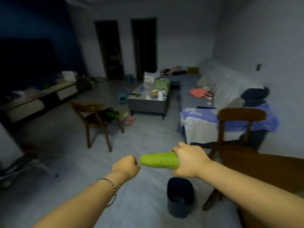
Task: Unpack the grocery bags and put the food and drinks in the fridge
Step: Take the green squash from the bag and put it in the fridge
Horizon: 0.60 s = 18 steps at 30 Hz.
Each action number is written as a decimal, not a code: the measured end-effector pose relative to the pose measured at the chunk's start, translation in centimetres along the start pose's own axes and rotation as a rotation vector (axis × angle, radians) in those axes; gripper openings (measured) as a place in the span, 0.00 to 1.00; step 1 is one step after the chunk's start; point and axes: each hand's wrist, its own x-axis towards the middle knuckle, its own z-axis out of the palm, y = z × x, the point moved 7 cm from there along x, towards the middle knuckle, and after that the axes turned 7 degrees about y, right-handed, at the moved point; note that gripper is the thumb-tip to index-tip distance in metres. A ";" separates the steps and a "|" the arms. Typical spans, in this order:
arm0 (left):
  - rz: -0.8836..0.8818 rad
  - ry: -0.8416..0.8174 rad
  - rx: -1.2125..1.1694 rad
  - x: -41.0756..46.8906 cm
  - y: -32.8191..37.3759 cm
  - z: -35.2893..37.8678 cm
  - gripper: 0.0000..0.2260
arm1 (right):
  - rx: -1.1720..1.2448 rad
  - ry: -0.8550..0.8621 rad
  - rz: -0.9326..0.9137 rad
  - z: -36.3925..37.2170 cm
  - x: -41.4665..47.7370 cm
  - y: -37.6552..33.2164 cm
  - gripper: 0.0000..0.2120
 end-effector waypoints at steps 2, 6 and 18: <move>-0.120 0.042 -0.008 -2.0 -8.4 -2.4 0.10 | -0.001 0.019 -0.114 -0.4 2.6 -7.7 0.24; -0.324 0.135 0.020 -7.4 -24.9 -8.1 0.07 | 0.051 0.031 -0.309 -1.0 6.9 -24.4 0.25; -0.824 0.400 0.123 -24.8 -63.1 -26.7 0.11 | 0.147 0.141 -0.827 -9.0 12.9 -70.6 0.29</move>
